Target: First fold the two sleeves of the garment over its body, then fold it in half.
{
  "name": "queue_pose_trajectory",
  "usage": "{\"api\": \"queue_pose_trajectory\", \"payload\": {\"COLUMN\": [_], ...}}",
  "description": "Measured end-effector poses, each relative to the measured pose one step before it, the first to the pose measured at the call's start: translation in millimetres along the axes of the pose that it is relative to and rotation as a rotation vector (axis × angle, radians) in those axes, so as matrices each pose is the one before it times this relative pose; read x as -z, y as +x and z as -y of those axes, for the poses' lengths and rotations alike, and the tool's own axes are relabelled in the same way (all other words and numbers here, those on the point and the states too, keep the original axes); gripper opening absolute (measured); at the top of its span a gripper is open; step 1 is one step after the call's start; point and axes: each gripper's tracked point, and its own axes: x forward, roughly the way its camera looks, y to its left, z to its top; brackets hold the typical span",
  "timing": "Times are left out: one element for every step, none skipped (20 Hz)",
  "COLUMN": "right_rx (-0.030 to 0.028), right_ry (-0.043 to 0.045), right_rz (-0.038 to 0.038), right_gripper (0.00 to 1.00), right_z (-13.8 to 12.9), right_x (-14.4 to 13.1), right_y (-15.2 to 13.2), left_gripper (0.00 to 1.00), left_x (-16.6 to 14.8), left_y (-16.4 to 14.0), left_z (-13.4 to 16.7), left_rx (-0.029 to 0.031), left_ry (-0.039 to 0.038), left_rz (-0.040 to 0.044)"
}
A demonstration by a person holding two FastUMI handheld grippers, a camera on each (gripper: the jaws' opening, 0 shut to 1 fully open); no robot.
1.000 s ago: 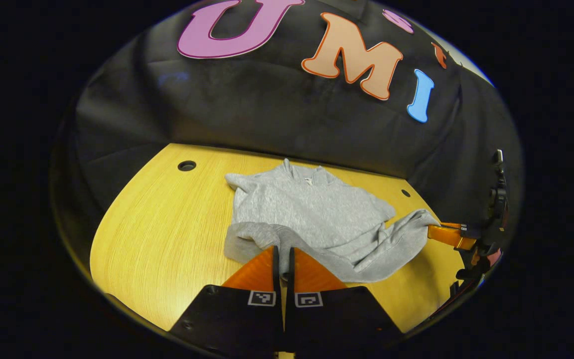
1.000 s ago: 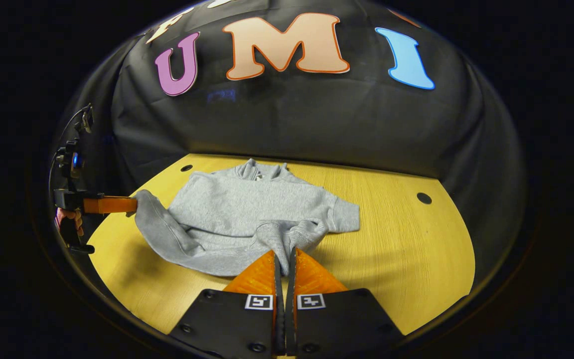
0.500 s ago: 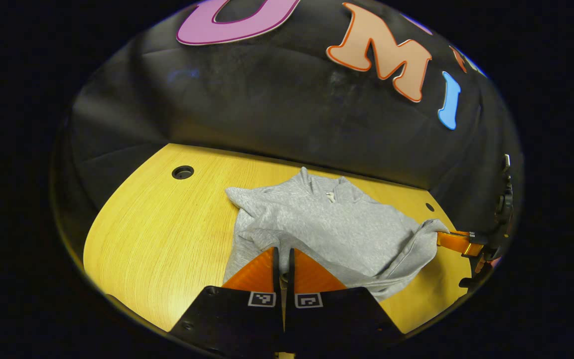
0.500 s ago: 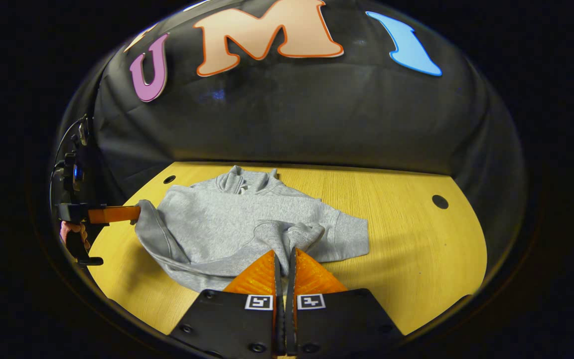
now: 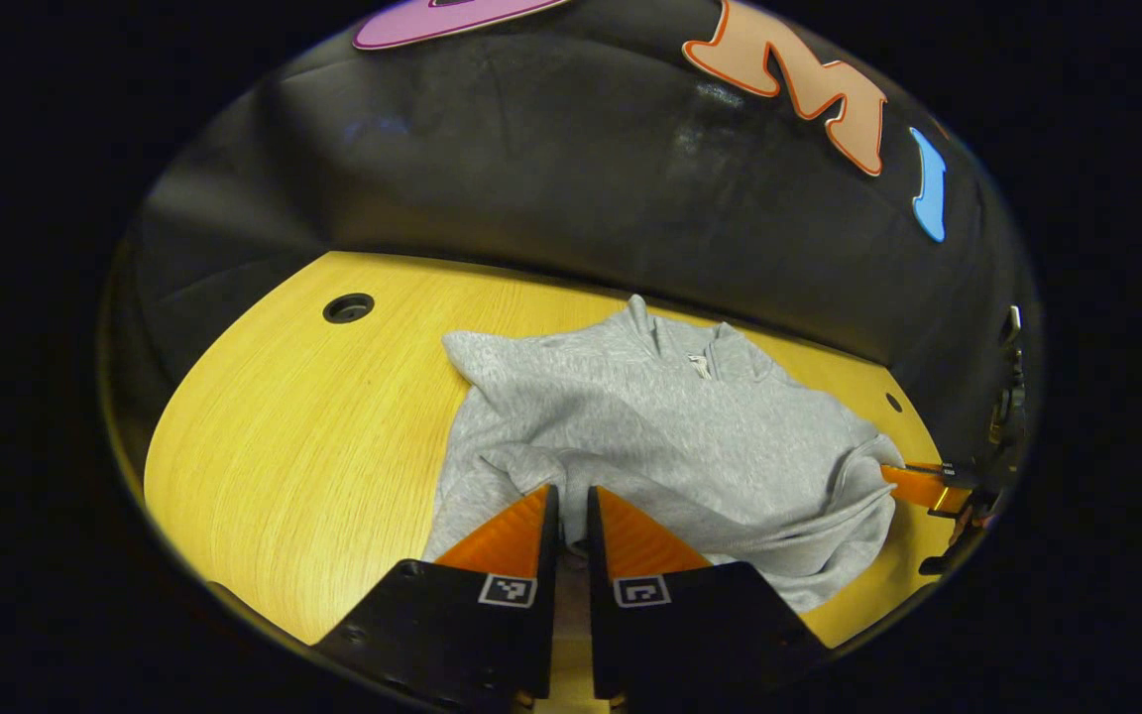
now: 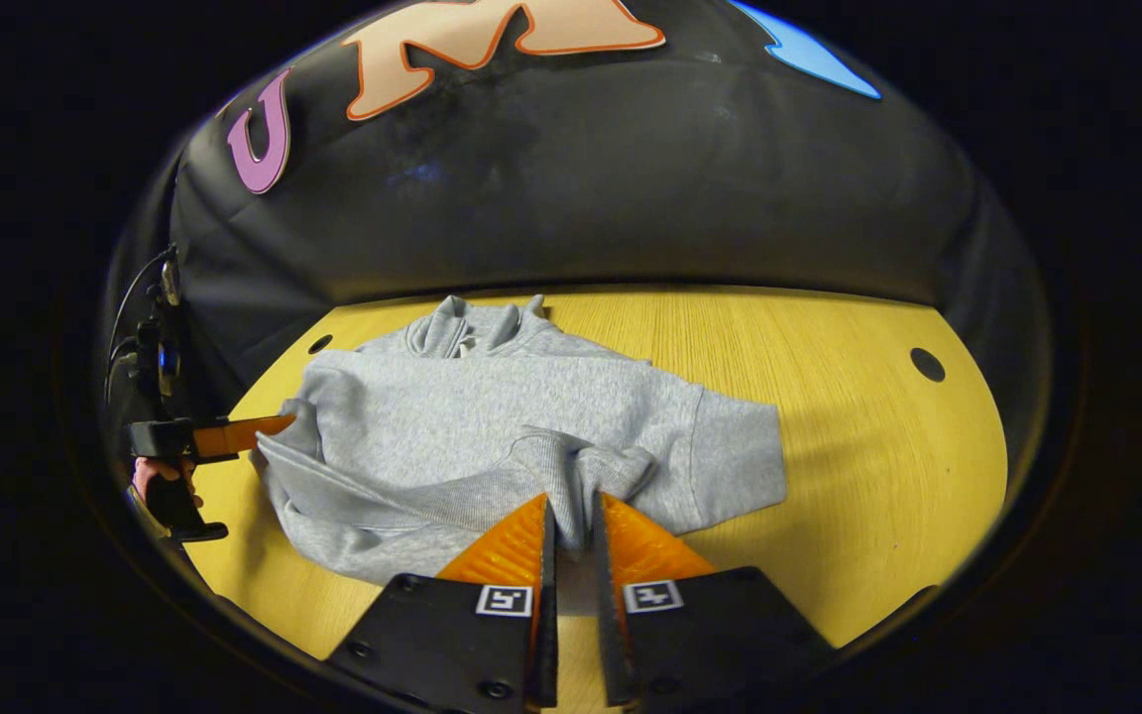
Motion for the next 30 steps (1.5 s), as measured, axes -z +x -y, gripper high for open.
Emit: {"api": "queue_pose_trajectory", "payload": {"right_rx": [0.00412, 0.00008, 0.01437, 0.01117, 0.01076, -0.01287, -0.00857, -0.00565, -0.00017, -0.00069, -0.00665, -0.00585, -0.00561, -0.00768, -0.00841, -0.00226, 0.00183, -0.00124, -0.00069, 0.00036, -0.00197, -0.00338, -0.00048, 0.00105, 0.00345, 0.00284, -0.00416, 0.00649, -0.00361, -0.00475], "right_ry": [0.00132, 0.01277, 0.01567, 0.02032, 0.02593, 0.03648, 0.03387, 0.01533, -0.00223, -0.009, -0.00908, -0.00795, -0.00721, -0.00687, -0.01005, -0.0193, -0.0272, -0.03055, -0.02946, -0.02114, -0.01371, -0.00724, -0.00436, -0.0074, -0.00655, -0.00112, 0.00389, 0.01425, 0.0269, 0.03272], "right_rz": [0.00376, -0.00323, -0.00293, 0.00168, -0.00127, -0.00849, -0.00706, 0.00095, 0.01253, 0.02167, 0.0244, 0.02299, 0.01614, 0.01331, 0.011, 0.01642, 0.01871, 0.01932, 0.01575, 0.0166, 0.01428, 0.01512, 0.01841, 0.02138, 0.02042, 0.01236, 0.01047, 0.00077, -0.00441, -0.005], "right_gripper": [0.23, 0.36, 0.43, 0.53, 0.7, 0.87, 0.98, 0.94, 0.94, 0.94, 0.97, 0.94, 0.97, 0.97, 0.97, 0.97, 0.97, 0.93, 0.97, 0.97, 0.97, 0.94, 0.94, 0.98, 0.94, 0.97, 0.94, 0.97, 0.94, 0.97], "right_z": [3.99, 2.59, 5.31, 6.17, 4.75, -1.11, -0.95, -0.81, -0.54, -2.42, -4.64, -6.29, -4.88, -6.58, -5.91, -4.67, -3.33, -5.32, -5.82, -5.41, -7.2, -7.46, -7.54, -7.52, -6.59, -7.58, -9.14, -6.02, -8.92, -8.81], "right_x": [-2.35, 1.07, 0.33, -1.93, -0.82, 0.19, -0.12, -0.84, -3.58, -5.42, -6.94, -7.33, -6.55, -4.48, -4.71, -5.56, -6.12, -5.6, -5.63, -4.84, -3.46, -4.27, -4.01, -3.53, -3.14, -0.5, 0.24, 4.06, 4.64, 4.86], "right_y": [-0.31, -0.84, 0.32, 0.17, 1.92, -3.35, -3.16, -2.38, -4.56, -7.07, -8.63, -9.18, -8.1, -7.01, -9.3, -12.92, -12.82, -14.56, -16.09, -16.44, -15.79, -16.71, -15.7, -14.91, -14.93, -14.04, -13.56, -1.48, -8.27, -8.26], "left_gripper": [0.17, 0.3, 0.29, 0.34, 0.36, 0.43, 0.52, 0.63, 0.74, 0.83, 0.86, 0.93, 0.95, 0.94, 0.94, 0.94, 0.94, 0.94, 0.94, 0.94, 0.94, 0.94, 0.94, 0.94, 0.94, 0.94, 0.94, 0.94, 0.94, 0.94], "left_x": [1.9, -1.64, -1.42, 0.43, 0.05, -1.2, -3.3, -4.03, -6.13, -6.53, -7.62, -7.18, -6.11, -5.65, -4.86, -4.69, -4.48, -4.74, -4.34, -0.18, 0.65, 1.58, 0.42, 1.8, 3.53, 3.77, 4.61, 5.78, 2.39, 3.18], "left_y": [-0.7, -0.1, -0.39, -0.66, -0.24, -0.93, -1.4, -2.92, -4.78, -4.97, -6.16, -9.58, -9.56, -11.31, -12.89, -11.63, -12.81, -15.18, -12.91, -13.69, -13.62, -14.28, -14.67, -13.22, -13.43, -12.43, -10.95, -9.15, -8.92, -6.12], "left_z": [-2.52, 0.54, 0.01, -0.99, -1.72, -1.59, -2.09, -0.24, 1.11, 0.97, 1.26, 0.43, 3.06, 4.79, 4.53, 2.99, 2.33, 2.81, 2.76, 4.65, 4.06, 3.54, 4.27, 4.9, 3.11, 1.14, -0.49, -1.81, -2.52, -4.39], "left_rx": [0.00698, 0.01206, 0.00733, 0.00086, -0.01312, -0.01229, -0.01614, -0.00978, -0.0038, -0.00298, 0.00082, 0.00148, 0.01372, 0.02161, 0.02208, 0.01539, 0.01013, 0.0091, 0.01224, 0.0179, 0.01087, 0.00949, 0.00804, 0.01053, 0.00395, -0.00358, -0.00854, -0.01162, -0.01894, -0.01942], "left_ry": [0.00695, 0.00073, 0.00068, 0.00591, 0.00978, 0.01282, 0.01395, 0.01105, 0.00745, 0.00857, 0.01124, 0.01424, 0.01374, 0.01347, 0.0128, 0.01226, 0.01052, 0.00758, 0.00192, -0.0006, -0.0015, -0.00298, -0.00716, -0.00839, -0.00637, -0.00329, 0.00159, 0.00363, 0.00576, 0.00741], "left_rz": [-0.00634, -0.00032, 0.00228, -0.00228, -0.00155, -0.00043, 0.00453, 0.01035, 0.01531, 0.01935, 0.01582, 0.01461, 0.00917, 0.00592, 0.00429, 0.00519, 0.00545, 0.00978, 0.00932, -0.00063, -0.00381, -0.00317, 0.00657, 0.0055, 0.00374, 0.0059, 0.00021, 0.00352, 0.00621, 0.00185]}}
